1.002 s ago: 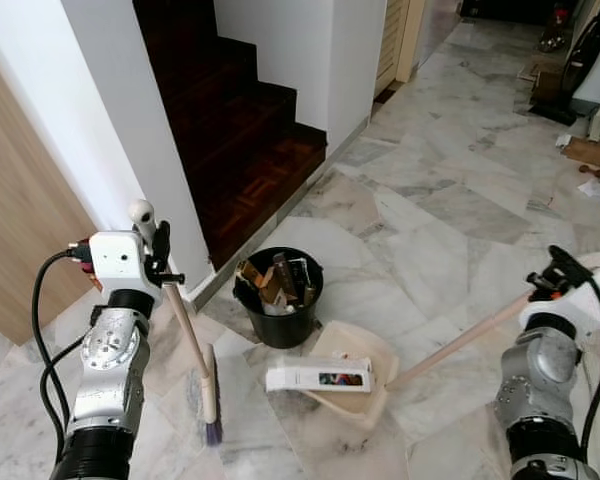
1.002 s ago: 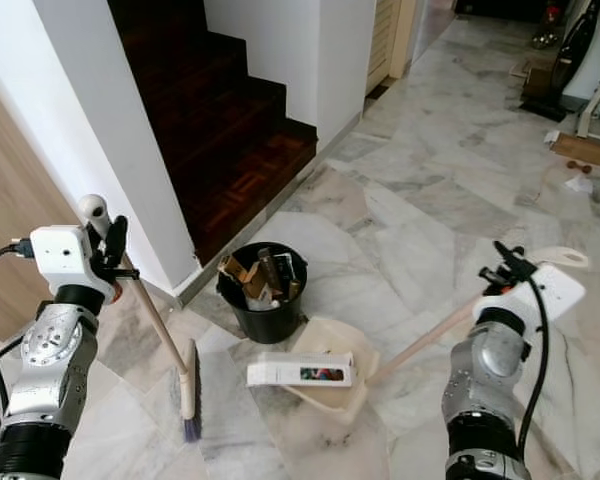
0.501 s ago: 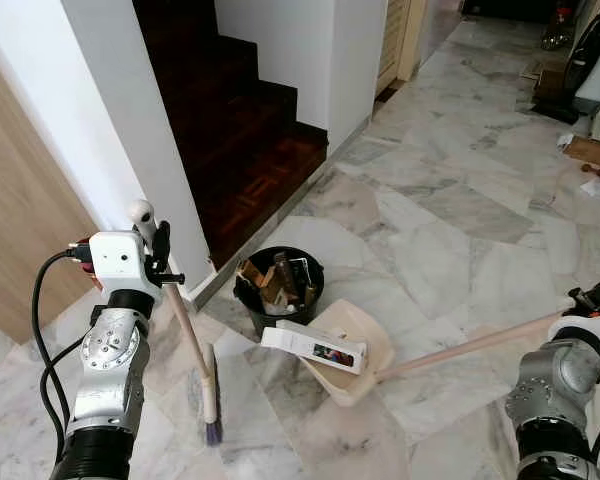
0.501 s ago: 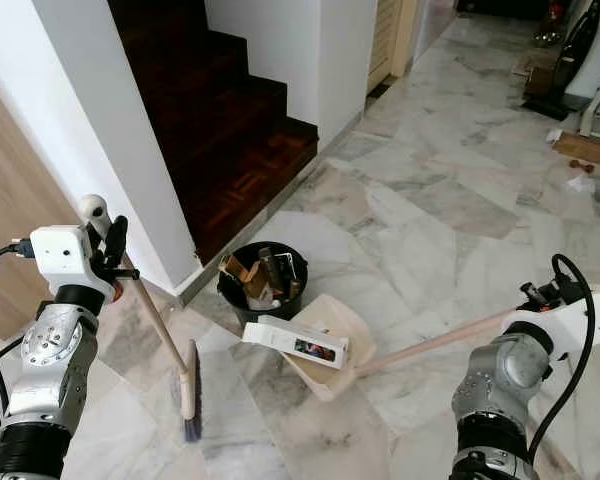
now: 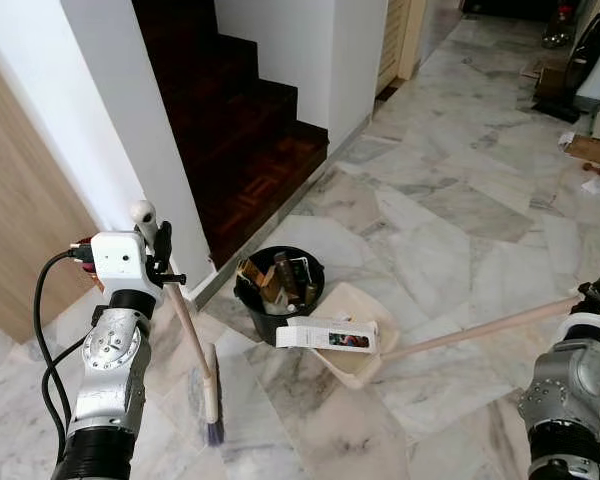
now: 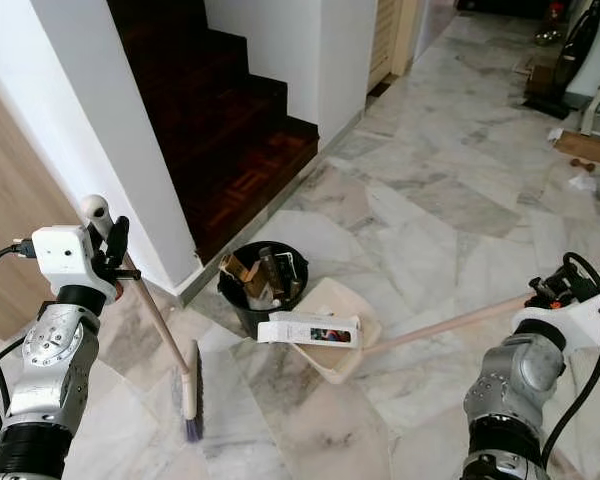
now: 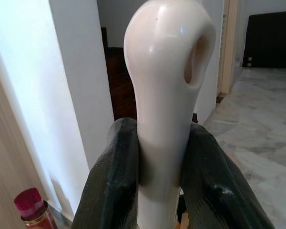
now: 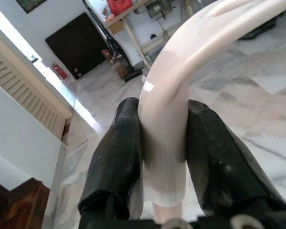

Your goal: Sweep floor

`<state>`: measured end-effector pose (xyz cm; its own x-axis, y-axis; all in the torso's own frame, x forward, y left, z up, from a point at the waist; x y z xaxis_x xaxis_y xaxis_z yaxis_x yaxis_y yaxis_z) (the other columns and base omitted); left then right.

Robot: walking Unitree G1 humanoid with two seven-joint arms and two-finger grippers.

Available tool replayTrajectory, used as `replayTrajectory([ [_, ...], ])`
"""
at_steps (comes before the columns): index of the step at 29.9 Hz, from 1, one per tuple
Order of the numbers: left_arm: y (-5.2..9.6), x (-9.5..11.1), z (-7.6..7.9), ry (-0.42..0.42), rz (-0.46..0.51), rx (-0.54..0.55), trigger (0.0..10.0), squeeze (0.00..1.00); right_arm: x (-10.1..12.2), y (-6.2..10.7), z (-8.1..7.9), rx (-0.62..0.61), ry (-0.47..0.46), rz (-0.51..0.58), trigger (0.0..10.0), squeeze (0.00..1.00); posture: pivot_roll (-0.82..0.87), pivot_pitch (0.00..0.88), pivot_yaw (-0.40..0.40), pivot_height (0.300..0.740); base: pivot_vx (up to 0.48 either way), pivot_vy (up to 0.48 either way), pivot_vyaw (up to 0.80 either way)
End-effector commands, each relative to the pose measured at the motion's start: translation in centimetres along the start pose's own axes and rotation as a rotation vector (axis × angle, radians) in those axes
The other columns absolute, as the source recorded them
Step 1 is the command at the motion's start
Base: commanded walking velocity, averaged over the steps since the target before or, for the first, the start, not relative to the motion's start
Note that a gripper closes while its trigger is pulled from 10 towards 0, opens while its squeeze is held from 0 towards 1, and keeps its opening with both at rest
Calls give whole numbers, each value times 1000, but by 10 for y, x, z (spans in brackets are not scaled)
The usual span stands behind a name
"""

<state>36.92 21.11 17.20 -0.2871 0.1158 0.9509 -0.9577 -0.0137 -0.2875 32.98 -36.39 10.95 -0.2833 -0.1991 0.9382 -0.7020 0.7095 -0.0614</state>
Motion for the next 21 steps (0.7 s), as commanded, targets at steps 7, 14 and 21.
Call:
replayTrajectory([
  [7,-6,13,1,-10,48,-15,10000,0,21,-11,12,-54,-157,48,10000,0,48,74,69,740,0,0,0],
  [14,-7,13,1,-10,47,-16,10000,0,28,-13,15,-59,-215,62,10000,0,46,95,77,740,0,0,0],
  [21,-9,16,2,-10,51,-25,10000,0,31,-9,21,-40,-202,78,10000,0,43,111,92,740,0,0,0],
])
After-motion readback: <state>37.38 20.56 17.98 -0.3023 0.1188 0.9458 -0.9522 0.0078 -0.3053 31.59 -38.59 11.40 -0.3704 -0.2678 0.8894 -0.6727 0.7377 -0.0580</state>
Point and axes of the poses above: a point about 5 cm out from each wrist's last joint towards the gripper, its own y axis pointing back from the gripper into the wrist, its own x axis along the axis of the wrist's last joint, z = x × y, the point moved 6 cm from there along -y, pointing out of the wrist towards the gripper, and after that the axes turned 10 degrees about y, right-handed, at the moved point
